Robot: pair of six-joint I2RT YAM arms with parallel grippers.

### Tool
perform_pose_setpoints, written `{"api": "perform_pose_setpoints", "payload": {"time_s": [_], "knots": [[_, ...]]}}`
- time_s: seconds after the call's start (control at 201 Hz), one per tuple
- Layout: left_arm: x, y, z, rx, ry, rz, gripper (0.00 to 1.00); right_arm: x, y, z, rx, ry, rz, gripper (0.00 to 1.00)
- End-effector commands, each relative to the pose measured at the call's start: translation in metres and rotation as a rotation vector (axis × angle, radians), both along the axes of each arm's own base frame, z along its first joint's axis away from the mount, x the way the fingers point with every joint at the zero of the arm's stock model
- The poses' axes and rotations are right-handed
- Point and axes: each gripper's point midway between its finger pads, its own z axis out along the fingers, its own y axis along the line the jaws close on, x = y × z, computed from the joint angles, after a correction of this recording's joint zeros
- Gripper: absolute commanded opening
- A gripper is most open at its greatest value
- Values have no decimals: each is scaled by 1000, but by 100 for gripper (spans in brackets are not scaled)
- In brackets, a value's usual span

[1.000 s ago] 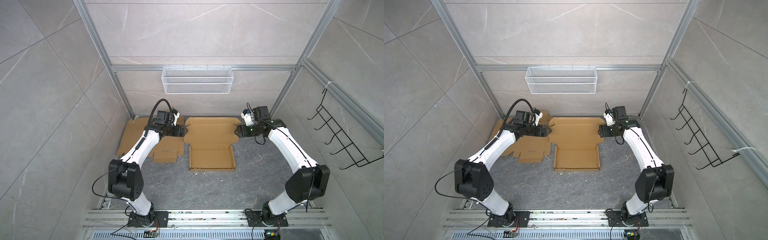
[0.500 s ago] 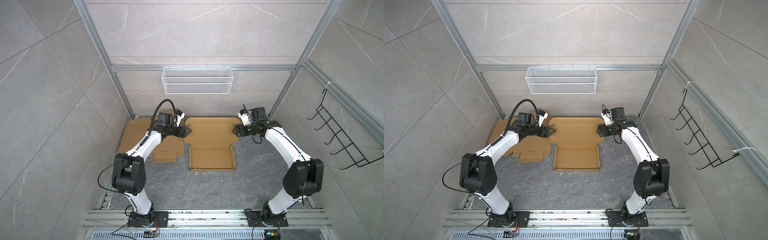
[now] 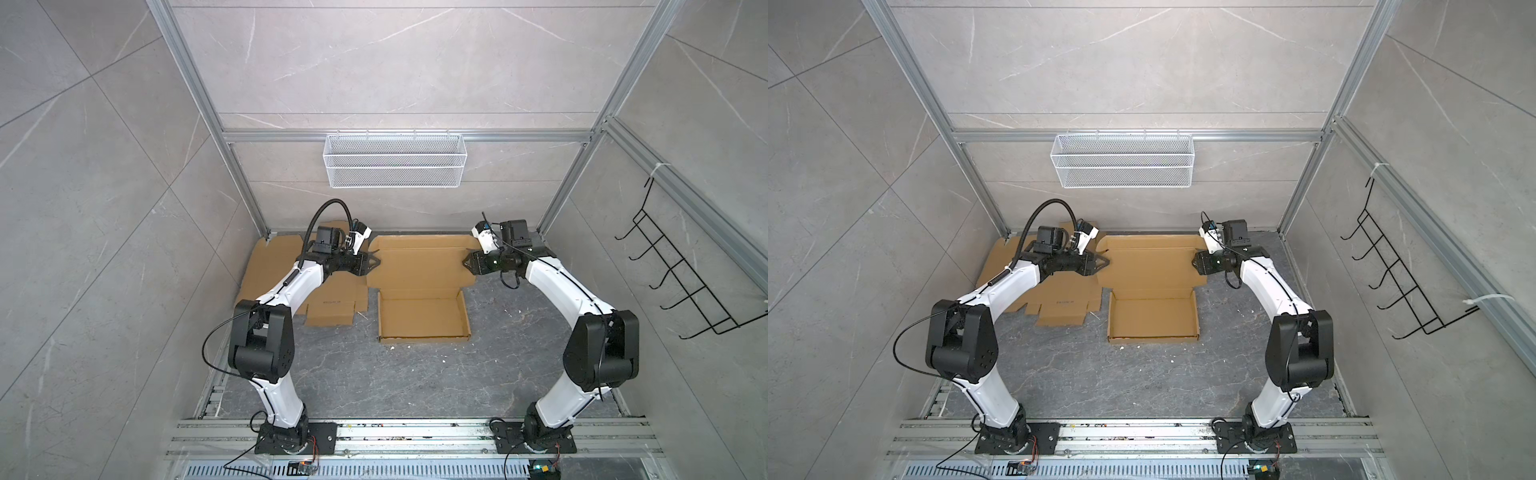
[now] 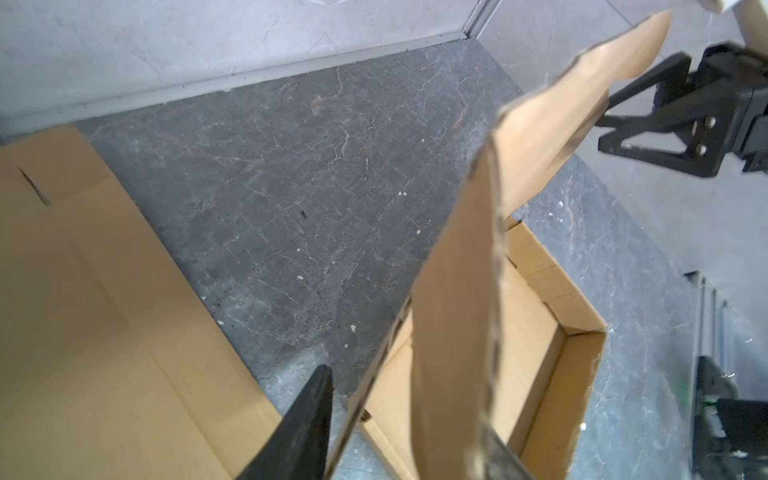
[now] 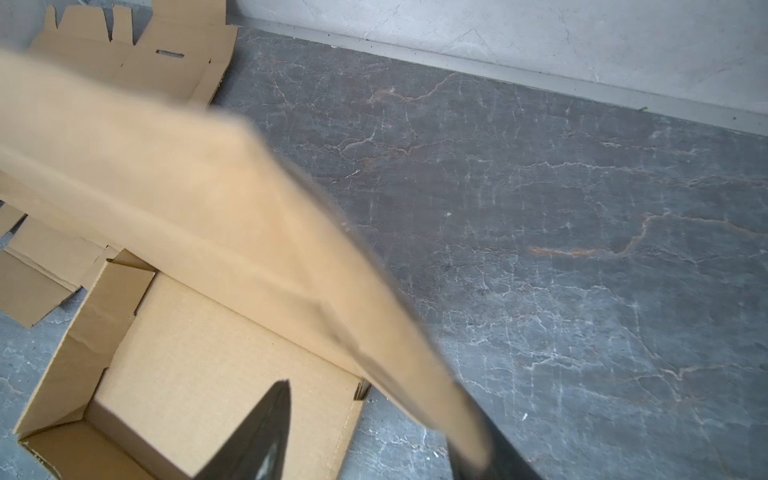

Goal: Fold the paper box

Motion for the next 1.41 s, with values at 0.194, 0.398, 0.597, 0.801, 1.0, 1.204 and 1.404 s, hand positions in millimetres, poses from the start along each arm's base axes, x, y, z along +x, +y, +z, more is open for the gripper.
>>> {"api": "perform_pose_setpoints", "payload": {"time_s": [0.194, 0.398, 0.597, 0.801, 1.0, 1.204, 1.404], "knots": [[0, -5, 11, -47, -54, -28, 20, -14, 10, -6, 53, 5, 38, 47], [2, -8, 13, -57, -71, -39, 10, -15, 12, 3, 71, -27, 43, 42], [2, -13, 17, -68, -85, -51, 4, -17, 18, 10, 97, -87, 52, 40], [3, -13, 19, -67, -91, -54, 0, -15, 19, 27, 106, -189, 36, 43], [4, -13, 20, -66, -99, -57, 0, -8, 23, 30, 65, -203, 43, 44], [9, -13, 21, -47, -119, -62, 0, 6, 10, 11, -52, -155, -18, 42], [4, -18, 22, -21, -137, -150, 0, 13, 5, 3, -88, -150, -16, 46]]}}
